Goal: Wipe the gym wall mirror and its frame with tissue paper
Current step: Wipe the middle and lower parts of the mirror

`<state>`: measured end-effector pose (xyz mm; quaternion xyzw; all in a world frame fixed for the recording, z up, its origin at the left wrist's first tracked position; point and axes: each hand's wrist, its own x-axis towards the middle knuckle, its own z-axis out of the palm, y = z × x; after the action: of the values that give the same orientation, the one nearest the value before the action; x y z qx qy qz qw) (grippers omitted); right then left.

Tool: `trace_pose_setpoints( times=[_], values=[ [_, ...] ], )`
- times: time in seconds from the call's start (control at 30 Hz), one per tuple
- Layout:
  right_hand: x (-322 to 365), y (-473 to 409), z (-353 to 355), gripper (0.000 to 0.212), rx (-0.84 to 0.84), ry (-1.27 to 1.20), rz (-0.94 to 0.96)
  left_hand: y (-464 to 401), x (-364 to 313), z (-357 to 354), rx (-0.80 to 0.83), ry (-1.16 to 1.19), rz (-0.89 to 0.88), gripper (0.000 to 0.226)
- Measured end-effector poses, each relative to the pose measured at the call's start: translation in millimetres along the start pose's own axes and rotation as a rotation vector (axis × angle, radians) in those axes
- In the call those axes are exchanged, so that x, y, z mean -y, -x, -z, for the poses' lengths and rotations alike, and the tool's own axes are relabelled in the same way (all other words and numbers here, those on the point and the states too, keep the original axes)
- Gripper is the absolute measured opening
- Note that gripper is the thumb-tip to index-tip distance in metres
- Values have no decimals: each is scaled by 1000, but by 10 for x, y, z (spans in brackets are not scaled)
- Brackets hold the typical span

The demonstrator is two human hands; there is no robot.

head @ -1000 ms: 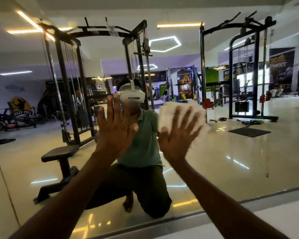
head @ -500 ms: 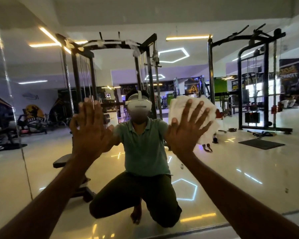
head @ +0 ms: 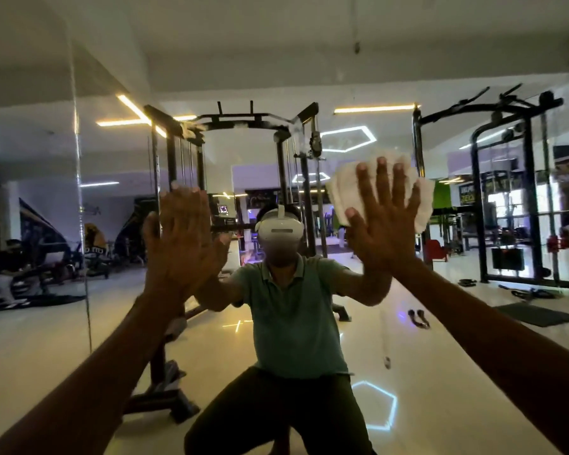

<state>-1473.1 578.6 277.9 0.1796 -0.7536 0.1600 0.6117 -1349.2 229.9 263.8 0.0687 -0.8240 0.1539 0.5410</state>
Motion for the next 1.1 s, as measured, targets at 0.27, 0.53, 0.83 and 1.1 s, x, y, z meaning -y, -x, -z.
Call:
trace_pose_setpoints(
  times=[0.27,0.53,0.83,1.1],
  values=[
    [1850,-983,-215,81,-42,51,170,-59,92,-135,-58,110,-13,95],
    [546,-950,58,70,-20,58,347,-27,132,-60,-51,78,-18,96],
    [1399,-1055,-96,77,-57,75,90,-237,-103,65,-27,107,-7,100],
    [344,-1305,83,69,0,98,402,-375,-114,13,-82,154,-14,96]
  ],
)
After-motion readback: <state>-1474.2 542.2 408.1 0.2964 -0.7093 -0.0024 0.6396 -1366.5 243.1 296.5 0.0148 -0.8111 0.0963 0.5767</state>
